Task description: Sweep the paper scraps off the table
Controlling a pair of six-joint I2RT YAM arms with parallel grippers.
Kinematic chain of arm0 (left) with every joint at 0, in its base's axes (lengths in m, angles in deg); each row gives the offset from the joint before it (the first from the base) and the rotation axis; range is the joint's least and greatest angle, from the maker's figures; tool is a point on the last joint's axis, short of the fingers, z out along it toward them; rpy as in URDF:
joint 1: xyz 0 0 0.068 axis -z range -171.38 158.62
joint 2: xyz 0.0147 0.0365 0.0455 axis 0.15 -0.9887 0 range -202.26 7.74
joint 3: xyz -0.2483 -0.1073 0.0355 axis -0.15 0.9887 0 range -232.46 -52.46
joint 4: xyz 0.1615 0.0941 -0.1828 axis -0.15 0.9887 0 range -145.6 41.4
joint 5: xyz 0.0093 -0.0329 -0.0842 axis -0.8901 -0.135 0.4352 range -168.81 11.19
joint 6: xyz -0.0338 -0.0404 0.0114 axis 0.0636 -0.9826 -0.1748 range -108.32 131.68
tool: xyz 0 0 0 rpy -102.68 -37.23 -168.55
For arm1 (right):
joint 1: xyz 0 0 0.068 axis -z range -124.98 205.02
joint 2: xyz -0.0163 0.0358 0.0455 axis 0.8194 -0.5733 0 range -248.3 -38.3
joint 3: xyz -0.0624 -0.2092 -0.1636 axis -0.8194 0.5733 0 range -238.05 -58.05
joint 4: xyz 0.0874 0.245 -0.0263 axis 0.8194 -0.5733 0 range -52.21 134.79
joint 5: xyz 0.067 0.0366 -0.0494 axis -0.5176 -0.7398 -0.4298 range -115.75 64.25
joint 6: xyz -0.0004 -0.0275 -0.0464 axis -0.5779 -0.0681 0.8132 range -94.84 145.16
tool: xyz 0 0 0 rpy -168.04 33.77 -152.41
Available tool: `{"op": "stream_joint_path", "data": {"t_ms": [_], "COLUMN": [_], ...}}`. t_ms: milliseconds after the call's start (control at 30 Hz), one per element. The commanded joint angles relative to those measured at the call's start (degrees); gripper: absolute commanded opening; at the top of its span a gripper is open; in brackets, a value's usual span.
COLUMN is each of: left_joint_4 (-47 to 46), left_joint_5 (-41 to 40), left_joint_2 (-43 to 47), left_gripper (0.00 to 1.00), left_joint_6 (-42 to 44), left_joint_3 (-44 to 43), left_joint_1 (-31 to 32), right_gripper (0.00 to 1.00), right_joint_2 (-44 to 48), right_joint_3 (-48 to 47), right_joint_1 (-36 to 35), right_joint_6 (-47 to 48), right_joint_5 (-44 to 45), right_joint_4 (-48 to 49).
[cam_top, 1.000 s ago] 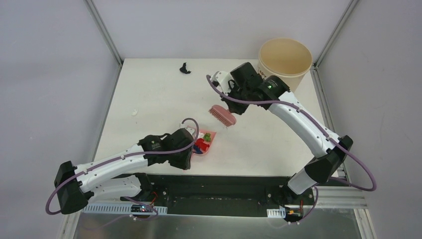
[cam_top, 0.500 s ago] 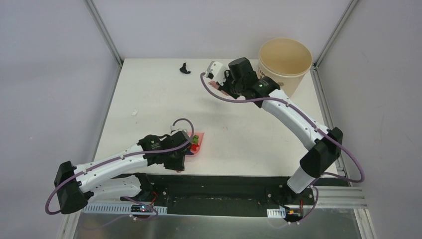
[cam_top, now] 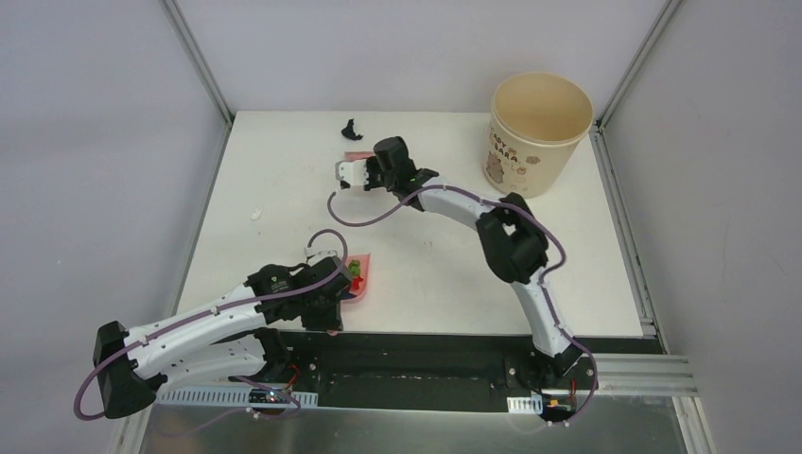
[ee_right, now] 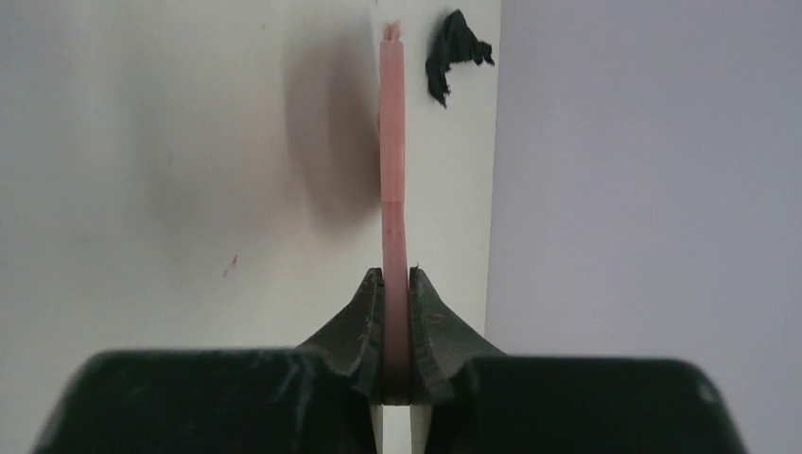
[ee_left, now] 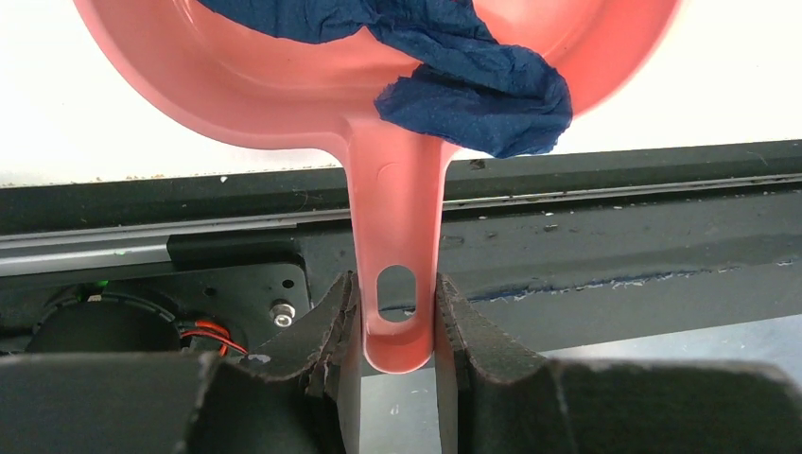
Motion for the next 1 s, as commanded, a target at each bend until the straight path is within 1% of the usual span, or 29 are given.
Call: {"op": "stream_joint_path", "data": {"t_ms": [0,67,167,333,400,467,600,667,733,867,967], "left_joint_4": [-1.41,-2.22,-2.96,-3.37,-3.69,-4.12,-4.94,-5.99,-7.13,-8.54,-8.64], "left_joint_5": [0.99,1.64,2.68,2.96,2.92,3.38,4.18,4.49,4.88,5.78,7.22], "left_joint_2": [-0.33,-0.59,-1.14,-1.88,-2.13,-2.54,-3.4,-3.81,-4.35,-6.99,-8.24], "left_gripper": [0.0,0.0,0.0,0.0,0.0,0.0,0.0,0.0,0.0,0.0,0.0], "left_joint_6": [-2.36,-2.38,-2.14,-1.05,-0.85,-0.62,-0.41,-0.28,-0.21,0.78,1.32], "left_joint_3": [1.36,2.0,2.58,2.78,2.81,2.88,3.0,3.49,3.95,3.58,2.66], "left_joint_1": [0.5,0.57,0.56,0.52,0.55,0.49,0.54,0.56,0.56,0.51,0.51], "right_gripper": [0.0,0.0,0.0,0.0,0.0,0.0,0.0,0.0,0.0,0.0,0.0], "right_joint_2": [-11.48,-16.89,-22.34,-22.47,-22.91,-24.19,-29.4,-33.9,-37.87,-40.46,-43.43], "right_joint_3": [-14.08,-21.92,-27.98,-27.43,-28.8,-32.14,-43.11,-49.53,-53.69,-52.4,-54.38], "right_joint_1": [-0.13,-0.11,-0.13,0.28,0.6,1.24,2.54,3.06,3.43,3.95,4.28], "right_joint_6": [8.63,9.68,10.63,9.27,7.78,5.89,3.74,4.7,6.39,11.06,13.29], "right_joint_5": [-0.4,0.18,-0.55,-6.46,-7.73,-8.8,-12.1,-14.26,-16.7,-21.65,-23.4], "right_joint_4": [15.22,16.08,18.32,19.24,20.26,20.58,20.05,19.9,21.04,21.24,20.84]}}
